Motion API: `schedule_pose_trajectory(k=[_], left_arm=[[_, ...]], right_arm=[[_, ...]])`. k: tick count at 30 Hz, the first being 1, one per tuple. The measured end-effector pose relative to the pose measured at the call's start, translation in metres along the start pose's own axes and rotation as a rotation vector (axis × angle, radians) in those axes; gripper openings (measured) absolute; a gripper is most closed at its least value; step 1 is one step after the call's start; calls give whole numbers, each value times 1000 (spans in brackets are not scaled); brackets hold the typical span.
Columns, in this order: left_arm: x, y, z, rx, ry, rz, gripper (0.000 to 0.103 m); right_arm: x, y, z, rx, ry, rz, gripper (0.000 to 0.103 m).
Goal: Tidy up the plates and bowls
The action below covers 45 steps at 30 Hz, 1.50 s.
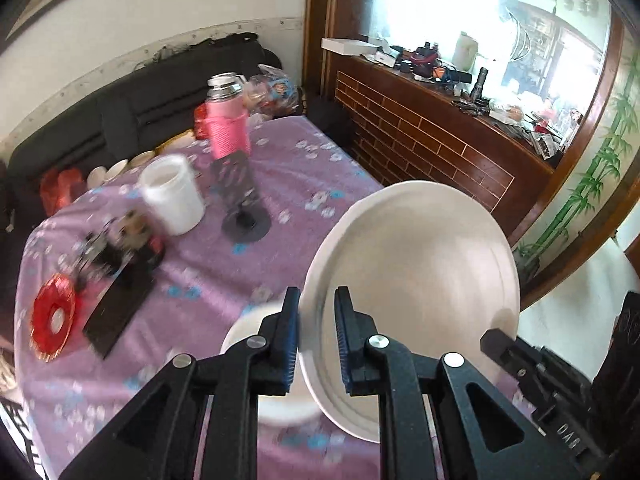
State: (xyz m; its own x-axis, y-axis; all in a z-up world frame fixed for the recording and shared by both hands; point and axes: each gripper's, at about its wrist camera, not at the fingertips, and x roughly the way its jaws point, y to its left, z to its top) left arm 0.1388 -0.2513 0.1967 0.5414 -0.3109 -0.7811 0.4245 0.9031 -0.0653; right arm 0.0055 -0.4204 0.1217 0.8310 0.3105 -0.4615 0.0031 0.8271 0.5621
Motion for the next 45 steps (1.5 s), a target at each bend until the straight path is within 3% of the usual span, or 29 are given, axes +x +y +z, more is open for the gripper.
schedule_pose_trajectory(k=[12, 21, 28, 36, 42, 45], left_arm=[[-92, 92, -158, -131, 33, 52, 15], [-166, 157, -249, -253, -25, 106, 19], [-187, 199, -313, -382, -21, 132, 19], [-174, 232, -354, -484, 30, 119, 19], [-170, 234, -356, -478, 32, 127, 23], [-172, 236, -356, -481, 25, 131, 29]], right_arm=[[-15, 91, -101, -126, 184, 176, 14], [-1, 171, -156, -241, 322, 314, 14], [16, 220, -208, -350, 430, 367, 14], [47, 234, -251, -396, 558, 348, 14], [47, 236, -255, -420, 576, 329, 17], [40, 238, -251, -430, 561, 335, 26]])
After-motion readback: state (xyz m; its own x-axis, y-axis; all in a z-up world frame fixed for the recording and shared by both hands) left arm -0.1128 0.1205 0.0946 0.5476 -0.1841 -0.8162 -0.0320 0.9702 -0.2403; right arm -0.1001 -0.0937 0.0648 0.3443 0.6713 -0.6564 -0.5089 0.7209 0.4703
